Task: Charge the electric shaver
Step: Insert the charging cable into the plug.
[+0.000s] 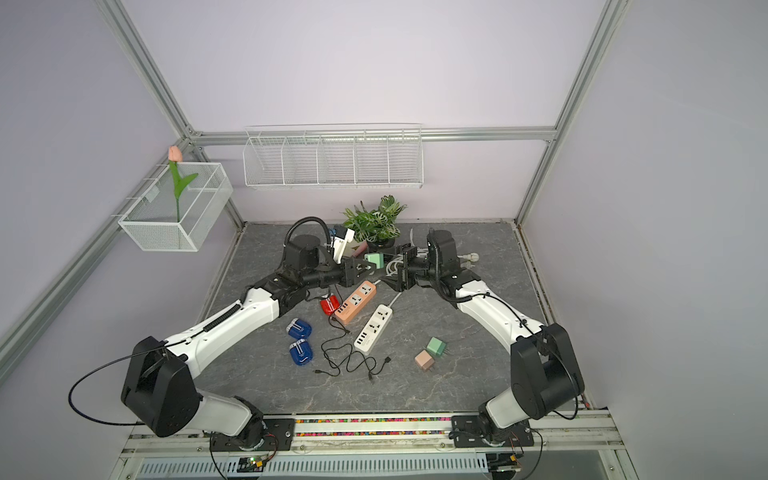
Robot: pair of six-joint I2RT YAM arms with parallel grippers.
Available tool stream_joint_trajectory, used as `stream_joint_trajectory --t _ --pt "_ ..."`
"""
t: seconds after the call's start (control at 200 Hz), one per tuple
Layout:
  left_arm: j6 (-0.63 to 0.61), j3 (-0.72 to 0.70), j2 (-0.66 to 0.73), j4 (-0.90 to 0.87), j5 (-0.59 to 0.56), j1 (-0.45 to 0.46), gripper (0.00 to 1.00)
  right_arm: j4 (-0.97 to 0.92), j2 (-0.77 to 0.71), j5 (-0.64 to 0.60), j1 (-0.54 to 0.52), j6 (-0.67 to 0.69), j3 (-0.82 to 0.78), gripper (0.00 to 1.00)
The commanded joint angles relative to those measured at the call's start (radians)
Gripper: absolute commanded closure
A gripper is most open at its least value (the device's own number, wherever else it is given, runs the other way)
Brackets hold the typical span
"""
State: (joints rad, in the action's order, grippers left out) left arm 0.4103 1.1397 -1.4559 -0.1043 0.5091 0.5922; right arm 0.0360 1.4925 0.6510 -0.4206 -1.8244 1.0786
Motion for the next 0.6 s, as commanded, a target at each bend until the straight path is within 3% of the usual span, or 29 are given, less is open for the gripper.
stream_joint_trajectory --t 0.0,0.135,0.29,0.46,0.595 --pt "-0.07 0.089 0.028 -0.271 -0.061 -0.02 1.0 -0.295 -0.1 -0.089 0.056 0.254 0.006 0.09" --pt "-0.218 0.2 -0.002 -0.602 -0.147 -0.036 1.0 -0.573 -0.121 -0.191 0.081 0.647 0.094 0.09" --pt "-0.39 0.326 -0.08 -0.9 -0.251 -0.037 1.0 -0.639 -0.122 -0.254 0.041 1.0 0.16 0.09" --pt "-0.483 0.473 -0.249 -1.106 -0.291 -0.036 1.0 -0.598 -0.123 -0.243 -0.007 1.241 0.162 0.09" --pt "-0.504 0.547 -0.354 -1.127 -0.313 -0.032 1.0 -0.507 -0.154 -0.197 -0.039 1.352 0.121 0.08"
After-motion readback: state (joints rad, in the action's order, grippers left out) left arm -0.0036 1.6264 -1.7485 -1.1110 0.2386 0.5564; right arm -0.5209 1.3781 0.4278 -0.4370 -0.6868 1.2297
